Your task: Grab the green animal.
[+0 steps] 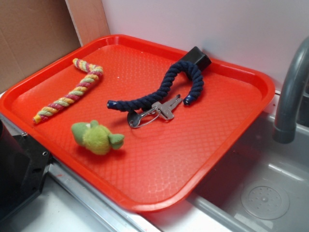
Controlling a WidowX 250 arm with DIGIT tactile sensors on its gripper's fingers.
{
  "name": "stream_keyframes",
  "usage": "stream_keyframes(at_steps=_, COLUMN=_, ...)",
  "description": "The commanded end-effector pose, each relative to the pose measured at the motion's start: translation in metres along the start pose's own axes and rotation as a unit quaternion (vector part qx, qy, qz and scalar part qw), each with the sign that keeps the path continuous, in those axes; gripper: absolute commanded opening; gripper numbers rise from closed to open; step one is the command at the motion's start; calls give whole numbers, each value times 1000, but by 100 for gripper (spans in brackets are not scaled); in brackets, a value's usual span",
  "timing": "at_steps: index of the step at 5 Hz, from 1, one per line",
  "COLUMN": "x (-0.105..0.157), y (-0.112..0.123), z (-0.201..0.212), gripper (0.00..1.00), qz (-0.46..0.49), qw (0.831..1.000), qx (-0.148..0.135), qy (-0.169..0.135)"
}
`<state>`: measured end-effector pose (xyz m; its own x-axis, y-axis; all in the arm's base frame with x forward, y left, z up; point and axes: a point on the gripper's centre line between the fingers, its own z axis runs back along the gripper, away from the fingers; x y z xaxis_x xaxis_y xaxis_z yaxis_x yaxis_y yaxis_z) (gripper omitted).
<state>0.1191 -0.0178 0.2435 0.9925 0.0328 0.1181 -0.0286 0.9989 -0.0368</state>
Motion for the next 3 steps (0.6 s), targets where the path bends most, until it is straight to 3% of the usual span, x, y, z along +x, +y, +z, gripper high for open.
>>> stream_keyframes(at_steps=1, x=0, y=0, z=0, gripper=100, qz=0, qw=1000, qx=0, qy=0)
stream_keyframes(at_steps=2, x=3, y=-26, z=-38, gripper=100, qz=-113, qw=993, qx=12, qy=-12)
stream_keyframes(at_steps=3, x=7, y=-45, z=-69, gripper=100, qz=-215, qw=976, qx=10, qy=-31)
